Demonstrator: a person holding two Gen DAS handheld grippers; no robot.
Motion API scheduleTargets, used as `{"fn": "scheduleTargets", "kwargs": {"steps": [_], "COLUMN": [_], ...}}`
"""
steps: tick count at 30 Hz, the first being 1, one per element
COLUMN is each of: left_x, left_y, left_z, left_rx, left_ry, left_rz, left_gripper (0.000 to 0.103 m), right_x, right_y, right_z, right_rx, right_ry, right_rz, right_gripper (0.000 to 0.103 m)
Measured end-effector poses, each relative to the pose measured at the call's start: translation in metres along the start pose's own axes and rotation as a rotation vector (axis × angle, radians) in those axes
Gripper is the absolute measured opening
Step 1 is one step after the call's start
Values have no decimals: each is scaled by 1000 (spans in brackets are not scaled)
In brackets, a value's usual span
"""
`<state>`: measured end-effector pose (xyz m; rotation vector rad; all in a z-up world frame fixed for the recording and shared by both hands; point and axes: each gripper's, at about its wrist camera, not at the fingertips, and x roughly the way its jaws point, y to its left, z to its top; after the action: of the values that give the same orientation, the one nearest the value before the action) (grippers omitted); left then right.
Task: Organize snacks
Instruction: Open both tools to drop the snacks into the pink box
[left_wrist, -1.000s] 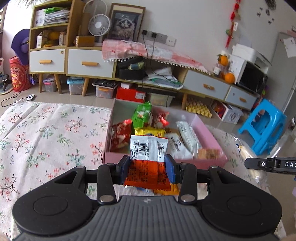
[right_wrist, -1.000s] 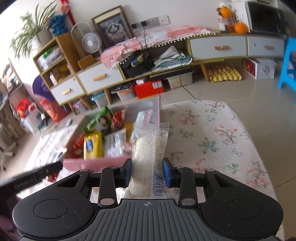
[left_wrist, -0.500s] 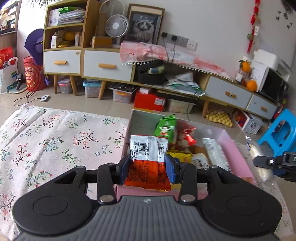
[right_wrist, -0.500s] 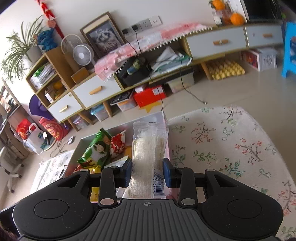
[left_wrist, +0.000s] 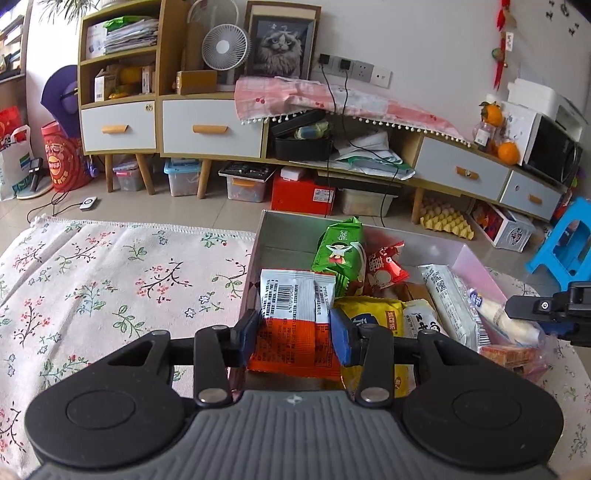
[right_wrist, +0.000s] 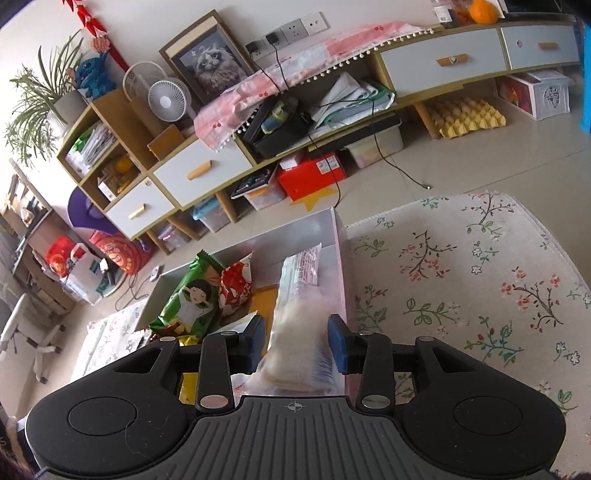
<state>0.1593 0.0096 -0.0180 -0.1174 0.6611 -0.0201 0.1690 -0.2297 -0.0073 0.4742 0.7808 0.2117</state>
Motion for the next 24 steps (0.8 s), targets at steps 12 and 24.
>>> {"fn": "scheduleTargets", "kwargs": {"steps": [12, 24], "left_x": [-1, -20], "left_y": [-4, -7], "left_z": [2, 1], "left_rx": [6, 21], "left_ry": [17, 85], "left_rz": [-25, -83], "left_gripper": [58, 85], "right_x": [-7, -35], "right_y": [2, 15], "right_z": [3, 2], "right_rx": [-8, -1], "right_ry": [-15, -21], "right_rz": [-5, 7], "right_gripper": [53, 78]}}
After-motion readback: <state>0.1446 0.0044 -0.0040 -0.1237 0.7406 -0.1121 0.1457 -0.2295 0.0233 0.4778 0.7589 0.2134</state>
